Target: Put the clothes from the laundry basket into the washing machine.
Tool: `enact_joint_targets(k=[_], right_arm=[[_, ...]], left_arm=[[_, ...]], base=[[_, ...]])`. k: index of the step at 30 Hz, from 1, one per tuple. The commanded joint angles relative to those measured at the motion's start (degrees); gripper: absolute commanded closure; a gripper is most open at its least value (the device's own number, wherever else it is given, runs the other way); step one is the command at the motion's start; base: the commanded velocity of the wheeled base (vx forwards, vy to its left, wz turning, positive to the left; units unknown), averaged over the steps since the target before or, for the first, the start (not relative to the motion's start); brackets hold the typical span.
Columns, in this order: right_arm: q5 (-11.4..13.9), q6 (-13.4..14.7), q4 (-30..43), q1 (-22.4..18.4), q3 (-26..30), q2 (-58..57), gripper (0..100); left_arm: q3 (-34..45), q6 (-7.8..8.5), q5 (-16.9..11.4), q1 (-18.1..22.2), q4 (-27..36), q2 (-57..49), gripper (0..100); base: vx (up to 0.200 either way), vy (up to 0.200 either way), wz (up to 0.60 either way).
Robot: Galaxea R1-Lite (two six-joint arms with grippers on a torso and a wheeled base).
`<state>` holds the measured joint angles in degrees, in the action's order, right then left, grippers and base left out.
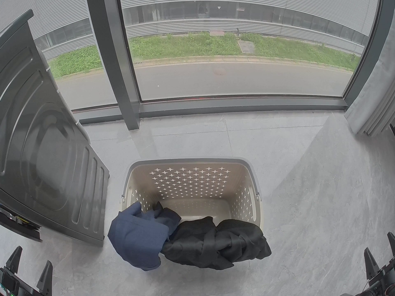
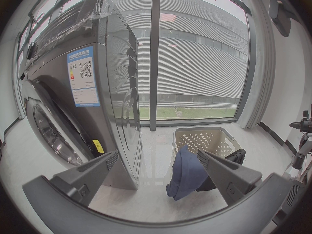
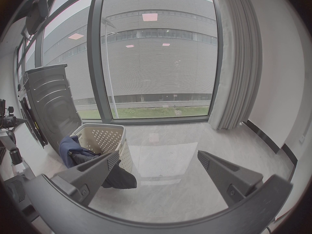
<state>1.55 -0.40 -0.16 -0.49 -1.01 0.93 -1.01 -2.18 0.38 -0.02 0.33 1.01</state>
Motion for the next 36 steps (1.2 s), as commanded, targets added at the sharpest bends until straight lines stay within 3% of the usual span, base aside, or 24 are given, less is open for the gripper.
enact_joint_targets(k=[1,16,22,36], right_arm=[[0.03,-0.04,-0.02,-0.04,0.92,-0.05,0],[0.03,-0.04,-0.02,-0.04,0.92,-0.05,0],[0.03,-0.04,-0.02,-0.04,0.92,-0.05,0],[0.03,-0.04,-0.02,-0.04,0.92,-0.05,0]], left_arm=[[0.84,-0.02,0.06,0.02,0.02,-0.48,0],[0.84,-0.02,-0.03,0.02,0.02,-0.48,0],[0.84,-0.02,-0.03,0.02,0.02,-0.48,0],[0.84,-0.02,0.06,-0.06,0.02,-0.57,0]], base=[[0.000,0.000,0.00],[0.000,0.000,0.00],[0.200,0.000,0.00],[0.000,0.043,0.00]])
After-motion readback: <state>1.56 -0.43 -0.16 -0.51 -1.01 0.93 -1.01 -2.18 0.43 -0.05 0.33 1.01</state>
